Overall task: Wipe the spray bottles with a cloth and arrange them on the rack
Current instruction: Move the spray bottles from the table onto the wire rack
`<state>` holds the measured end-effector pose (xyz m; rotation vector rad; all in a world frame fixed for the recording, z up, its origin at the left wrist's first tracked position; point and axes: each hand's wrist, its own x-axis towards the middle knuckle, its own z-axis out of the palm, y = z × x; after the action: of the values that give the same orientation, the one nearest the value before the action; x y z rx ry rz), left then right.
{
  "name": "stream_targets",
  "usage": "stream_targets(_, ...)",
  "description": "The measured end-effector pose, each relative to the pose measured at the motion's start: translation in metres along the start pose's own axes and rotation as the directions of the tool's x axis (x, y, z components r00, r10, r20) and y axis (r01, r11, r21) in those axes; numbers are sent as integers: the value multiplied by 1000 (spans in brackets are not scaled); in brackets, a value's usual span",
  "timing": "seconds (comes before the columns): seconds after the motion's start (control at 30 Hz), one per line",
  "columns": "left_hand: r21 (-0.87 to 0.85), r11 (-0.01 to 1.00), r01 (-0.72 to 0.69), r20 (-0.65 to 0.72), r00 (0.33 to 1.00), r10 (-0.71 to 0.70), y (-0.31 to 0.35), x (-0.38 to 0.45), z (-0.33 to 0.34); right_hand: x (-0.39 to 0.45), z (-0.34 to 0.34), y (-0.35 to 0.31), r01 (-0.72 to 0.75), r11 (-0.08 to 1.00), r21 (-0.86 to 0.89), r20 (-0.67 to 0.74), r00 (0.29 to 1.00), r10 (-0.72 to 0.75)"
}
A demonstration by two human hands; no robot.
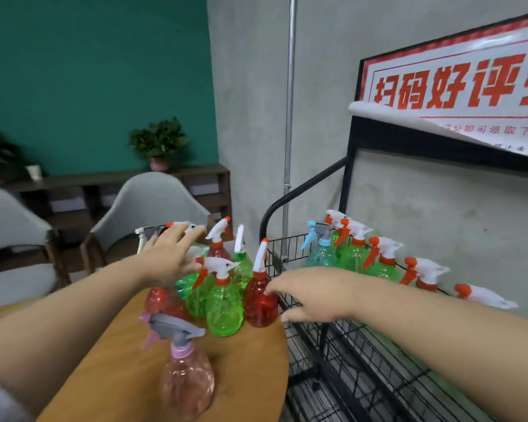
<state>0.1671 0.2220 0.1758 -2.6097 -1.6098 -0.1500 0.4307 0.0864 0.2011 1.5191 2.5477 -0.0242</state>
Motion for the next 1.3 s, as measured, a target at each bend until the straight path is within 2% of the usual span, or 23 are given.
stream_targets(0.07,-43,993,110,66,992,-107,-2,-8,6,19,5,-21,33,997,69,-28,999,-31)
stream_targets(0.13,-76,987,139,109,985,-131,-2,-14,12,37,12,-41,51,990,135,-39,998,-46)
stream_targets(0.37,-100,993,60,135,990,-46,2,-6,25,82,28,-91,39,917,397,-104,995,3)
stream_targets(0.5,-117,993,26,156,988,-8,14,6,26,103,44,-106,-6,844,536,-69,996,51)
stream_targets(0.7,-73,997,-15,231,973,31,33,23,18,106,50,-111,30,796,605,-119,992,53)
stream_targets(0.8,-77,997,-9,262,965,29,36,23,18,94,42,-98,34,820,571,-58,998,-1)
stream_targets(0.93,-171,983,59,194,981,-26,23,22,30,69,30,-68,34,852,523,17,999,-50)
stream_targets(1.0,-221,974,57,159,987,-22,25,20,24,55,17,-50,35,870,493,28,998,-56)
stream_targets(1.07,-329,944,21,66,998,0,32,19,13,39,-1,-32,7,883,470,23,1000,-20)
stream_targets(1.17,-531,848,-14,-55,998,-18,46,16,-13,12,-26,-1,-73,868,492,15,997,76)
stream_targets(1.3,-752,655,-79,-140,989,-41,70,13,-46,-19,-53,37,-153,793,590,-38,975,217)
